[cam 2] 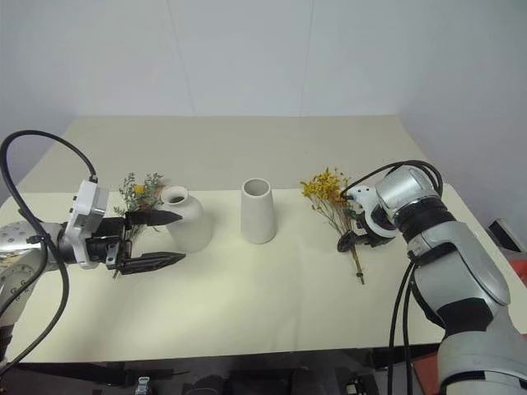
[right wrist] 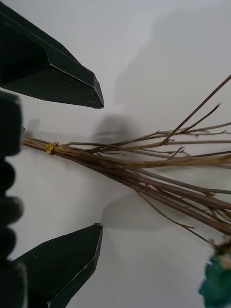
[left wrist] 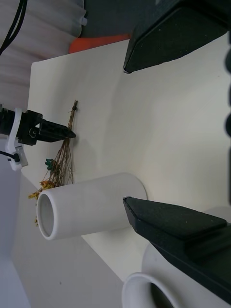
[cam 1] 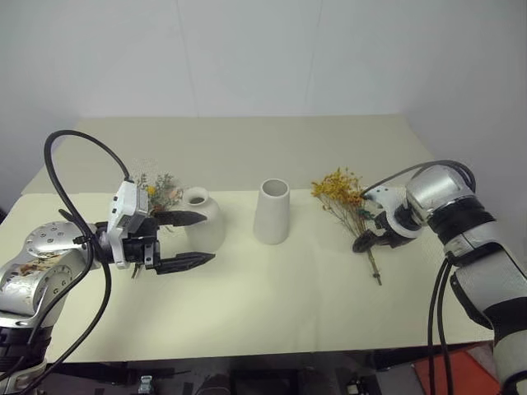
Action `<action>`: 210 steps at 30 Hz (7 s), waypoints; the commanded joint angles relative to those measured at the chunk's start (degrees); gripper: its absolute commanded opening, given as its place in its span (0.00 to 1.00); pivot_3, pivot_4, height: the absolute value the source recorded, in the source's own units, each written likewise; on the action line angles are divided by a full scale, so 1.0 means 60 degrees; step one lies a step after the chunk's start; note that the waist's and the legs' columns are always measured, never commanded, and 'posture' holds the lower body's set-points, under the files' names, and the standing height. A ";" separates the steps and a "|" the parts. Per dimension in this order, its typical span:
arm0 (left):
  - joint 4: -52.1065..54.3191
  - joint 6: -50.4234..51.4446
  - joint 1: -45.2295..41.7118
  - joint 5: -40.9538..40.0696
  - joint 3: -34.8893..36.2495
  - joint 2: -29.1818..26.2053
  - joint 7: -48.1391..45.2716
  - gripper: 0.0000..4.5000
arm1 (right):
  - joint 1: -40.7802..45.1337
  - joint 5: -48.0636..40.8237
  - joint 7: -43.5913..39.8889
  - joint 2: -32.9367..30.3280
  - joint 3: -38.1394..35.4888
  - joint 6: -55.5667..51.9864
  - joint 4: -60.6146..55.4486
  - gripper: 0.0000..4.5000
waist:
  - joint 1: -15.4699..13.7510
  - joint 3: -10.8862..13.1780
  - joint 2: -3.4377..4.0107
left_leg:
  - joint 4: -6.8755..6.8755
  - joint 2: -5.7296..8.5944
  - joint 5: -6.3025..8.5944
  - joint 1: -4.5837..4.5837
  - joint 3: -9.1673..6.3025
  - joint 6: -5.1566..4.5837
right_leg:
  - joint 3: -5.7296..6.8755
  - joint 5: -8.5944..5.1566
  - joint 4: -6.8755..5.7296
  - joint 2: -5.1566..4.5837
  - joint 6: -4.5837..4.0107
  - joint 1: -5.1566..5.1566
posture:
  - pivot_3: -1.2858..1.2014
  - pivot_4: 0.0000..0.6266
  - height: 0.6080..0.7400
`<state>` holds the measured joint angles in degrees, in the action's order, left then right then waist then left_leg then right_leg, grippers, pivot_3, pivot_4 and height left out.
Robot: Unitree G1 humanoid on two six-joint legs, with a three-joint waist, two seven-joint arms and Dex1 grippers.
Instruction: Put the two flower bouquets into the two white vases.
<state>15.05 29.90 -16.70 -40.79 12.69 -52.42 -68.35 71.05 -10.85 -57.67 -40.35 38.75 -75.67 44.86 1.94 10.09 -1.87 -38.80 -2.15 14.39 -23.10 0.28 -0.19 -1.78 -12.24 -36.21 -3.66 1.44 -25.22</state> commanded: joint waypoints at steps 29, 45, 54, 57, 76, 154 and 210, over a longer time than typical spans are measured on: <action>-0.1884 -0.0052 -0.3249 0.1129 -0.1359 0.0247 -0.0114 1.00 | 0.0284 0.1502 -0.0205 0.0232 -0.1457 0.0296 0.0339 0.01 | 0.0046 0.0000 0.0000 | -0.0026 0.0003 -0.0006 0.0027 -0.0002 0.0010 | -0.0020 0.0008 -0.0073 0.0018 -0.0011 0.0002 | 0.52 0.24 1.00; -0.6585 -0.0486 -0.7608 0.3280 -0.3561 0.1712 -0.1944 1.00 | -0.1024 0.0591 0.4485 0.0842 -0.7625 0.3665 -0.3505 0.01 | 0.0121 0.0001 0.0001 | -0.0017 0.0006 -0.0007 0.0003 0.0003 0.0009 | -0.0049 0.0008 -0.0087 0.0026 -0.0009 -0.0038 | 0.52 0.24 1.00; -0.7676 -0.0846 -0.8132 0.3884 -0.3609 0.2353 -0.2358 1.00 | -0.1944 -0.0430 0.6233 0.3233 -0.8959 0.6004 -0.6105 0.01 | 0.0104 0.0001 0.0002 | -0.0024 0.0011 -0.0008 -0.0015 0.0002 0.0008 | -0.0066 0.0013 -0.0145 0.0028 -0.0001 -0.0058 | 0.52 0.24 1.00; -0.7845 -0.0916 -0.8234 0.4009 -0.3583 0.2473 -0.2412 1.00 | -0.2115 -0.0941 0.6199 0.3842 -0.9012 0.6413 -0.6673 0.01 | 0.0099 0.0002 0.0003 | -0.0024 0.0010 -0.0008 -0.0020 0.0001 0.0008 | -0.0066 0.0016 -0.0145 0.0028 0.0003 -0.0061 | 0.52 0.24 1.00; -0.8116 -0.1314 -0.8451 0.4169 -0.3250 0.2493 -0.2636 1.00 | -0.3233 -0.2907 0.5423 0.4703 -0.7752 0.5879 -0.9020 0.01 | 0.0106 0.0003 0.0004 | -0.0025 0.0011 -0.0009 -0.0020 -0.0010 0.0007 | -0.0065 0.0018 -0.0149 0.0031 0.0005 -0.0059 | 0.52 0.24 1.00; -0.9277 -0.1932 -0.9106 0.5078 -0.3365 0.2858 -0.3532 1.00 | -0.5546 -0.2207 0.4789 0.3702 -0.6198 0.5683 -1.0696 1.00 | 0.0093 0.0002 0.0004 | -0.0044 0.0015 -0.0011 -0.0017 -0.0016 0.0011 | -0.0066 0.0019 -0.0144 0.0032 0.0008 -0.0056 | 0.52 0.24 1.00; -0.4057 1.0433 -0.6990 0.2392 -0.3426 -0.1328 0.5357 1.00 | -0.3688 -0.6163 0.2220 0.0385 -0.5932 0.3068 -1.1682 1.00 | -0.0142 0.0009 -0.0026 | -0.0039 0.0013 -0.0010 0.0047 -0.0019 0.0011 | -0.0080 0.0014 -0.0113 0.0042 0.0012 0.0000 | 0.52 0.24 1.00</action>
<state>-5.40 92.13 -56.38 -27.67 -5.18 -59.39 -37.55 47.61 -47.96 -43.84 -38.01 3.83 -57.99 -24.53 1.09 10.15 -2.03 -39.04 -2.07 14.33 -22.83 0.16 -0.12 -2.25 -12.15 -36.90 -3.41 1.52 -25.22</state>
